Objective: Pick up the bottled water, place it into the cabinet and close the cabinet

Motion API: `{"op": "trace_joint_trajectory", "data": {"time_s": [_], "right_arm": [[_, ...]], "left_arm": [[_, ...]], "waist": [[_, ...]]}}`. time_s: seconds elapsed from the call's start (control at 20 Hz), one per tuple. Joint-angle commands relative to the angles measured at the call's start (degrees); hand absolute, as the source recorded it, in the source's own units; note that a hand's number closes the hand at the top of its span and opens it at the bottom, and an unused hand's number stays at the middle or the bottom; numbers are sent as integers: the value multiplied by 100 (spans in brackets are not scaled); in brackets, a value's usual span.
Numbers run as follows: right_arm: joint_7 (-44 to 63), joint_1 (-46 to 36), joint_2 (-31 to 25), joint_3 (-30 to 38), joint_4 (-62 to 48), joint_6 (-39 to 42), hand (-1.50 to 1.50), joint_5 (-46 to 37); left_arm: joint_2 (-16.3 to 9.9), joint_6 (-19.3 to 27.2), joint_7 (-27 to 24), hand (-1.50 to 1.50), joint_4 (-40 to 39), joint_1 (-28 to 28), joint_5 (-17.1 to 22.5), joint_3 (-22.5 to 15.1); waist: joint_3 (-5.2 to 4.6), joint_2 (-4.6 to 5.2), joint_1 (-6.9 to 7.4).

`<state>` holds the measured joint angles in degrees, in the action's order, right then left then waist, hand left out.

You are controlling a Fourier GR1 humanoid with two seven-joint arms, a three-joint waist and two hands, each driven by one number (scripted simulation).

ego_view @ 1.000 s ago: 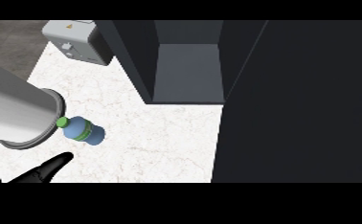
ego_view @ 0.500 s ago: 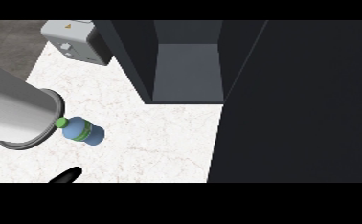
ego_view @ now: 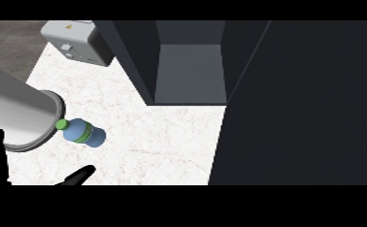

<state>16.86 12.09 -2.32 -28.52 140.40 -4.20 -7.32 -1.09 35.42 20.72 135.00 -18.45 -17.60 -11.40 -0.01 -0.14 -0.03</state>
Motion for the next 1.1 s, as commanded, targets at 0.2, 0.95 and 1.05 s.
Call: {"op": "trace_joint_trajectory", "data": {"time_s": [0.2, 0.95, 1.05], "right_arm": [[416, -129, -148, -96, 440, -149, -150, -456], [842, -444, -315, -430, 635, -509, -150, -691], [1019, -293, -478, -439, 973, -534, -150, -685]], "left_arm": [[-104, -177, -538, -150, -842, 128, 772, 792], [107, -807, -2707, -150, -3263, 62, 2403, 1692], [107, -724, -2437, -150, -3334, 206, 2251, 1656]], "waist": [[-4, 4, -6], [-13, -5, -22], [-7, -5, -46]]}}
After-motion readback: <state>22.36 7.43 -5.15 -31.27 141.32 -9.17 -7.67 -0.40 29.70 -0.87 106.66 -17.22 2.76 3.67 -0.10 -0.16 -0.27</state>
